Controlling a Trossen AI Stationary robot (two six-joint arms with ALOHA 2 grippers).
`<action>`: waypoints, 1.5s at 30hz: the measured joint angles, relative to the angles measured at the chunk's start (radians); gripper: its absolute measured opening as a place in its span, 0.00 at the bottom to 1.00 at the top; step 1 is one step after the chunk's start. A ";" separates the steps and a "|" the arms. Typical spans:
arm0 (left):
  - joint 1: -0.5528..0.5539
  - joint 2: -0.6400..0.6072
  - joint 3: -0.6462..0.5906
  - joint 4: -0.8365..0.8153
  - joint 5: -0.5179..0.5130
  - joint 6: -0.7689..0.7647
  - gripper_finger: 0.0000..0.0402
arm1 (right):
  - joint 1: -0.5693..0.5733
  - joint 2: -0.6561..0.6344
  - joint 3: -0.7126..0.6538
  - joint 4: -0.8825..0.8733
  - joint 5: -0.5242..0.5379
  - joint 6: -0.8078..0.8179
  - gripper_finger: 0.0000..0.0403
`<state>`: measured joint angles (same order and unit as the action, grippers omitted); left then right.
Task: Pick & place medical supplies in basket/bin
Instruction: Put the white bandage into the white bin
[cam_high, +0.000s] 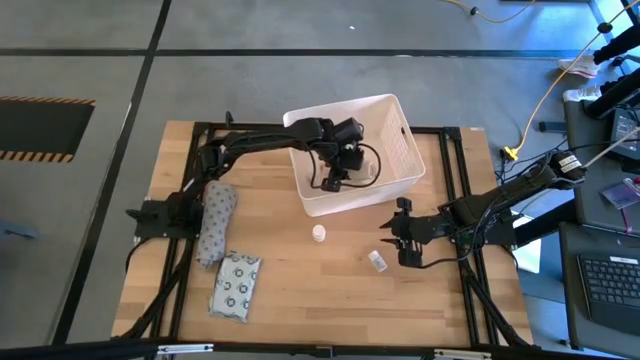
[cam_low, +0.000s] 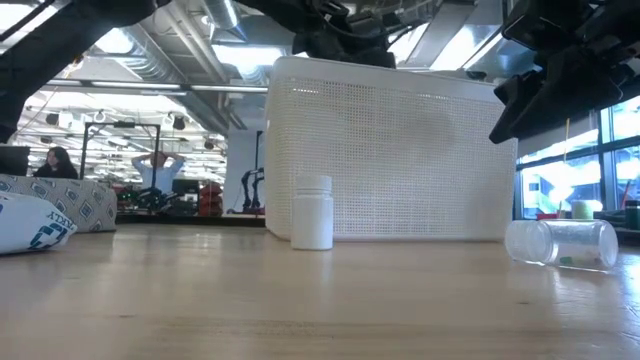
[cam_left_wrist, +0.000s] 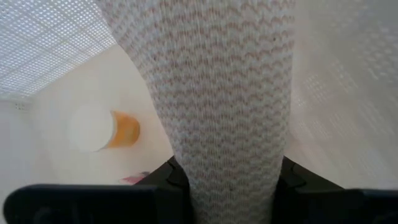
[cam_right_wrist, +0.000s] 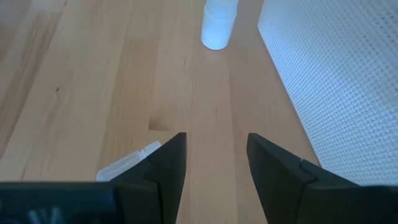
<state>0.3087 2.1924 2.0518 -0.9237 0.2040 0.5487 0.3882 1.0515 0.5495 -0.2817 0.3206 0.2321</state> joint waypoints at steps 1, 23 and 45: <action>-0.001 0.006 0.000 0.002 0.000 -0.009 0.26 | 0.000 0.000 0.000 0.000 0.000 0.000 0.42; -0.023 0.026 0.000 -0.004 0.000 -0.121 0.40 | 0.000 0.000 0.000 -0.001 0.000 -0.001 0.42; -0.022 0.025 0.000 -0.079 0.000 -0.153 0.49 | 0.000 0.000 0.000 -0.001 0.000 -0.001 0.42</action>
<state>0.2867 2.2177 2.0518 -1.0029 0.2035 0.3960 0.3885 1.0515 0.5495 -0.2825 0.3206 0.2310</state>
